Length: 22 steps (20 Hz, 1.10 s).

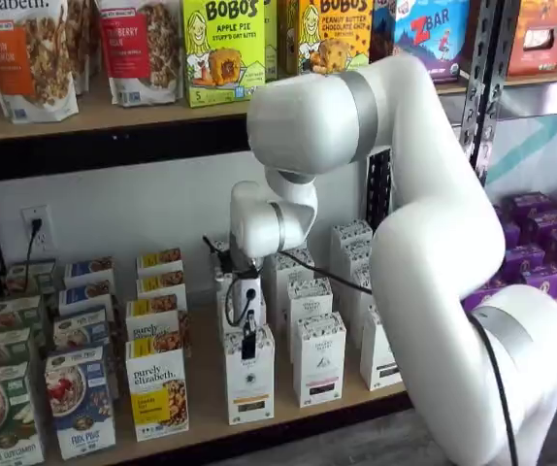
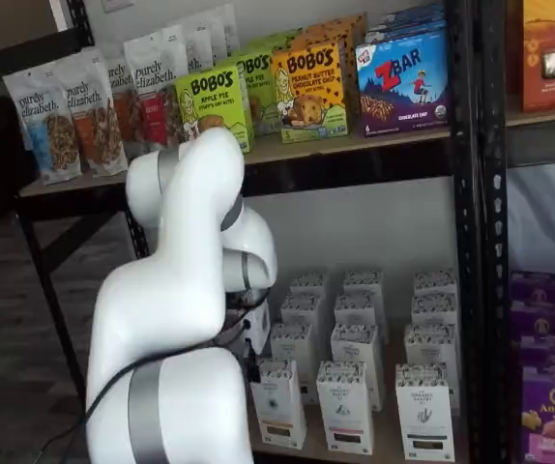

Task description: Pick up the white box with a yellow strip in the middle, on the bottom shelf, the fourth box from the left

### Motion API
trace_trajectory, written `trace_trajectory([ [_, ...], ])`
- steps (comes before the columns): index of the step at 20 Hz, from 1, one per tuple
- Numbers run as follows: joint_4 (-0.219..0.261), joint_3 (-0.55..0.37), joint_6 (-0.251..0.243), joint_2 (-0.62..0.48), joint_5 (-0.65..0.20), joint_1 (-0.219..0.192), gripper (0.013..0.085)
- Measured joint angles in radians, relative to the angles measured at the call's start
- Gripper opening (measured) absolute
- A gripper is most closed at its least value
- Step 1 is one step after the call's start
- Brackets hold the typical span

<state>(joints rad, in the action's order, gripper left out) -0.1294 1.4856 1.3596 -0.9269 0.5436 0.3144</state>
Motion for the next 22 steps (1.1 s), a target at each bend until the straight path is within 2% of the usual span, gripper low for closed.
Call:
trace_trajectory([
  [5, 0.01, 0.069, 0.006, -0.052, 0.015, -0.016, 0.085],
  [9, 0.043, 0.12, -0.015, -0.088, 0.044, -0.024, 0.085],
  [12, 0.061, 0.139, -0.026, -0.107, 0.05, -0.028, 0.085],
  [22, 0.076, 0.189, -0.031, -0.166, 0.052, -0.035, 0.085],
])
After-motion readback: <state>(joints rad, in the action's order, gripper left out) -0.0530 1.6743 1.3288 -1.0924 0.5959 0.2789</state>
